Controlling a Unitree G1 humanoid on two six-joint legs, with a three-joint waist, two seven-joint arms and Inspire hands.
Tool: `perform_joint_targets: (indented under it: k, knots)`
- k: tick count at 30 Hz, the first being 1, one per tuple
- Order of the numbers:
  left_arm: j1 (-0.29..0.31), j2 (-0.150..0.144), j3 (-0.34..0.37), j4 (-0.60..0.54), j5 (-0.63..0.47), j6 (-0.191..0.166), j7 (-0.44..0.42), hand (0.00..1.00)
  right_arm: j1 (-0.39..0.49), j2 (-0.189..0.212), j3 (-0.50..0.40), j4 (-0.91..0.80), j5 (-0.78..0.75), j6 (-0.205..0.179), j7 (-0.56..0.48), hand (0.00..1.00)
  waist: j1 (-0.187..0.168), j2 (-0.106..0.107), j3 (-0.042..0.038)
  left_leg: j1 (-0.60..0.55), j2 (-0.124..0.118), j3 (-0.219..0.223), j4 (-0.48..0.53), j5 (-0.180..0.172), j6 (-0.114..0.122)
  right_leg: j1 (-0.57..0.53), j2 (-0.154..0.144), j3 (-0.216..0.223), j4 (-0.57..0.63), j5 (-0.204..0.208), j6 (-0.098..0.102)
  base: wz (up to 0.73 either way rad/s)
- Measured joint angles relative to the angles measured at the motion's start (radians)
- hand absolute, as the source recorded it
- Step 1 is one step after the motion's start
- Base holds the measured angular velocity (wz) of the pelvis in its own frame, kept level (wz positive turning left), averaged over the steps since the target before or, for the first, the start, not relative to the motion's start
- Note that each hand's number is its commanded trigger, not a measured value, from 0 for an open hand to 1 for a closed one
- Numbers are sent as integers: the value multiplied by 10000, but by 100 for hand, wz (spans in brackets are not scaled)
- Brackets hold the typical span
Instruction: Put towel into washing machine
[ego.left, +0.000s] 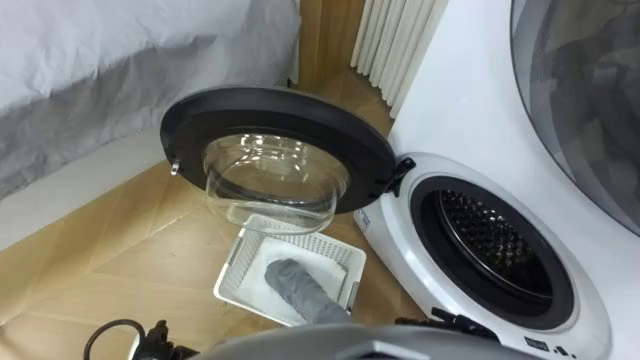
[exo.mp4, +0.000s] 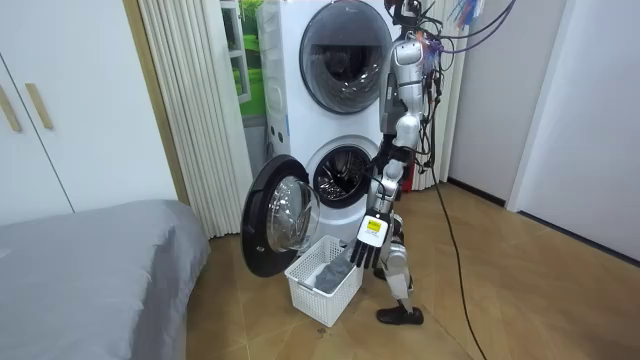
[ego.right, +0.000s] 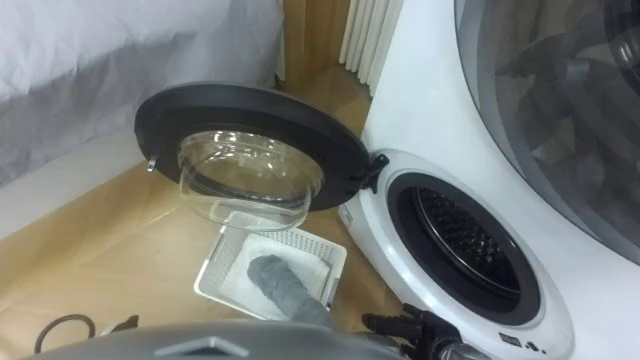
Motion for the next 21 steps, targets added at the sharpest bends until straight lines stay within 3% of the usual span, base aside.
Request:
perform_joint_targets:
  k: [12,21]
  knots:
    - [-101,28,-314,4,17,-109,129,0,-22,0,211,3,181,-219,-31,0,-136,68,-10,-137,2,-1,-19,0,0,-131,4,3,-5,1,0,0]
    - [-532,20,-724,-122,692,-755,303,0,-220,8,684,9,146,-609,-128,0,-161,222,-17,-879,6,-45,235,6,3,-743,-23,-112,17,34,-32,2]
